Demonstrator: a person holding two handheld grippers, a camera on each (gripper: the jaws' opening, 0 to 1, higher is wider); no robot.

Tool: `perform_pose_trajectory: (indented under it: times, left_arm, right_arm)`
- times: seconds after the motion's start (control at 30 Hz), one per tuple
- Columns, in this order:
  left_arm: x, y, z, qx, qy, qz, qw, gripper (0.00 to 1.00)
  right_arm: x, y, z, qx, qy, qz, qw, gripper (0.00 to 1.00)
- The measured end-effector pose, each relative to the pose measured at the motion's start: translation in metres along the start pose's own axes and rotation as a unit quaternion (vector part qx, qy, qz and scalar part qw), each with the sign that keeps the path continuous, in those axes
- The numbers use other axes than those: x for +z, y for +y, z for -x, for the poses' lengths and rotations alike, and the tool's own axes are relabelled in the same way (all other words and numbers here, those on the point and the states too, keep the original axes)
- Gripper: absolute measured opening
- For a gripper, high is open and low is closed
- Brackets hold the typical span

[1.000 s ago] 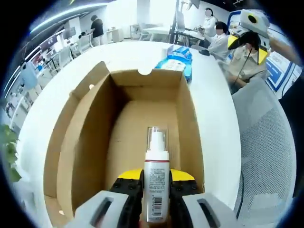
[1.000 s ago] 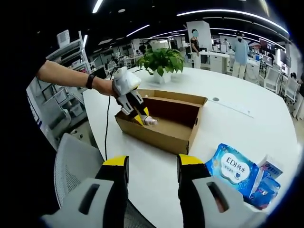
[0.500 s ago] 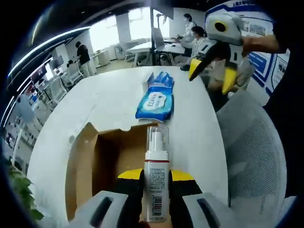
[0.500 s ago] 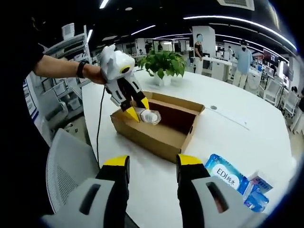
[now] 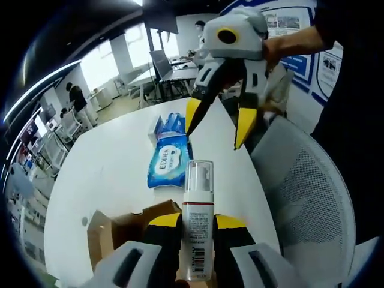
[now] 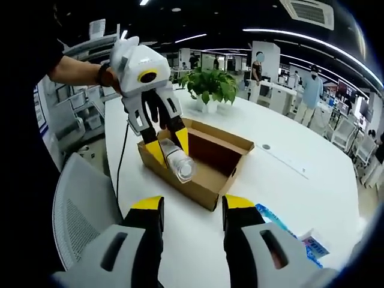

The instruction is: Operate the shoe box by opening the lid, removing the specified soft item, and placing it in the target area until the item is outside and the box remains undamaged.

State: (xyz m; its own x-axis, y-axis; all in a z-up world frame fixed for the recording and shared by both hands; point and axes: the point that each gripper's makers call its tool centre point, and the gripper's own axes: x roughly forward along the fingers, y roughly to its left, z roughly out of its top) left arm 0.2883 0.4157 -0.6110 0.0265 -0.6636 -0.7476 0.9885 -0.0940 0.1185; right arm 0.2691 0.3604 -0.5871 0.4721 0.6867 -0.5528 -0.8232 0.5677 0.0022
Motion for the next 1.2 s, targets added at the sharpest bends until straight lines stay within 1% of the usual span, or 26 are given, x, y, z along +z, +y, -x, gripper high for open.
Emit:
perform_pose_trajectory:
  times: [0.1,0.3,0.4,0.47,0.67,0.83,1.03,1.2]
  left_arm:
    - [0.007,-0.002,-0.001,-0.004,-0.002,-0.01,0.9999,0.19]
    - [0.018,-0.014,-0.001,-0.022,-0.005,-0.04,0.9989,0.19]
    - [0.023,-0.018,0.0,-0.029,-0.011,-0.045,0.9985,0.19]
    - [0.026,-0.02,0.0,-0.033,-0.016,-0.045,0.9983,0.19]
    - [0.033,-0.026,0.003,-0.046,-0.033,-0.046,0.9973,0.19]
    - [0.035,-0.028,0.004,-0.053,-0.034,-0.048,0.9968,0.19]
    - [0.039,-0.032,0.004,-0.062,-0.04,-0.051,0.996,0.19]
    - [0.039,-0.034,0.004,-0.073,-0.043,-0.046,0.9953,0.2]
  right_arm:
    - [0.002,0.003,0.0,0.006,0.0,0.011,0.9999,0.36]
    - [0.009,0.013,-0.001,0.022,0.007,0.062,0.9978,0.35]
    - [0.016,0.021,-0.002,0.039,0.002,0.082,0.9959,0.34]
    - [0.017,0.024,-0.003,0.043,0.0,0.092,0.9948,0.33]
    - [0.015,0.026,-0.008,0.059,0.009,0.128,0.99,0.31]
    - [0.017,0.029,-0.008,0.069,0.003,0.133,0.9887,0.3]
    - [0.016,0.03,-0.008,0.077,0.005,0.137,0.9876,0.18]
    - [0.019,0.034,-0.005,0.084,-0.009,0.124,0.9887,0.18]
